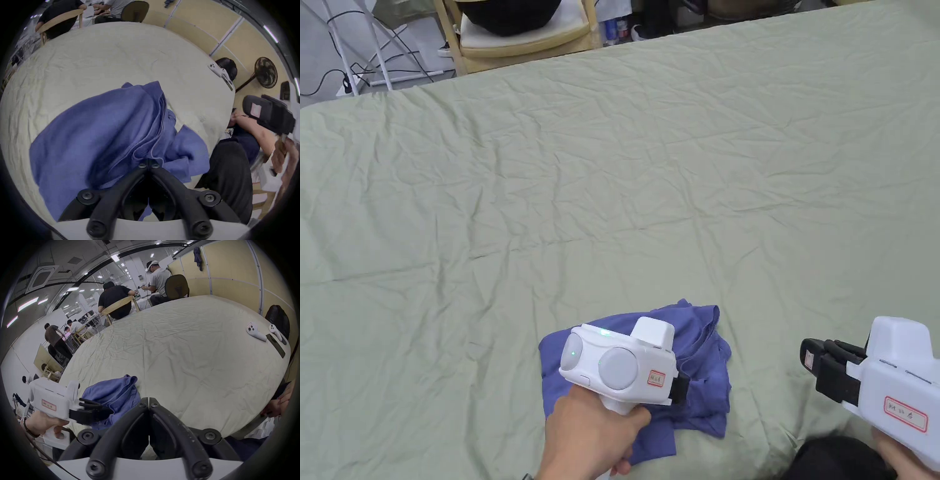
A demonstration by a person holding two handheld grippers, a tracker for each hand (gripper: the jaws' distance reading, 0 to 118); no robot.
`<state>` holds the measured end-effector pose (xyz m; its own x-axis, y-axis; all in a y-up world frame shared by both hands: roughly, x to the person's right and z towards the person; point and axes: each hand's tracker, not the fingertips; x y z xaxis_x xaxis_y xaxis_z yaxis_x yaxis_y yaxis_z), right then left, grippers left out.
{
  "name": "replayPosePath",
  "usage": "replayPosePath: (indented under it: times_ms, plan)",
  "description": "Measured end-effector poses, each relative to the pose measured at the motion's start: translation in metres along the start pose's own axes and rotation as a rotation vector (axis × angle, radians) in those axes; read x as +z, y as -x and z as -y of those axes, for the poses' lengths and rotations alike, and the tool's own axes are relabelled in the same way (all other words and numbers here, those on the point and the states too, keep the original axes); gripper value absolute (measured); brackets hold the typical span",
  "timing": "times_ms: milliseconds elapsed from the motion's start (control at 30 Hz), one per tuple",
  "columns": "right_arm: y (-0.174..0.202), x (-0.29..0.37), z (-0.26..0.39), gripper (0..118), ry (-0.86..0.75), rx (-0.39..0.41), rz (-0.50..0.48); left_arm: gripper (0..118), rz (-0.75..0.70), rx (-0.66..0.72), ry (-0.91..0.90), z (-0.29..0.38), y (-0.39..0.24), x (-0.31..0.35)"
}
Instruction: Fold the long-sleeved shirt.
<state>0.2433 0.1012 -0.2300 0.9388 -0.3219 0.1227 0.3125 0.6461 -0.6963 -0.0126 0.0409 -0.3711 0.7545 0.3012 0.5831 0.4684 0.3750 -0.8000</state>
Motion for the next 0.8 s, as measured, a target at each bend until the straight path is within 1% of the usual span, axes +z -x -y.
replayPosePath:
  times_ms: [233,333,433,500,567,633,733,767,800]
  plan:
    - [0.003,0.0,-0.002,0,-0.009,0.0,0.001,0,0.012,-0.03,-0.018,-0.016,-0.023,-0.01]
    - [0.007,-0.001,-0.003,0,-0.007,0.001,-0.003,0,0.093,-0.007,-0.035,-0.022,-0.033,-0.013]
    - [0.014,0.0,-0.005,0,-0.006,0.022,-0.001,0,0.078,-0.044,-0.056,-0.023,-0.044,-0.008]
    - [0.021,0.004,-0.009,0,-0.015,0.044,-0.002,0,0.083,-0.054,-0.074,-0.022,-0.044,0.005]
    - [0.027,0.008,-0.014,0,-0.028,0.069,-0.006,0,0.102,-0.02,-0.136,-0.019,-0.037,0.027]
    - [0.036,0.012,-0.019,0,-0.042,0.095,-0.004,0,0.061,0.0,-0.199,-0.015,-0.026,0.053]
    - [0.047,0.016,-0.026,0,-0.061,0.118,-0.016,0,0.047,0.096,-0.303,-0.002,0.002,0.095]
    - [0.052,0.017,-0.028,0,-0.069,0.126,-0.02,0,0.022,0.117,-0.325,0.003,0.01,0.106]
    - [0.057,0.016,-0.03,0,-0.07,0.132,-0.027,0,-0.016,0.102,-0.333,0.009,0.018,0.118]
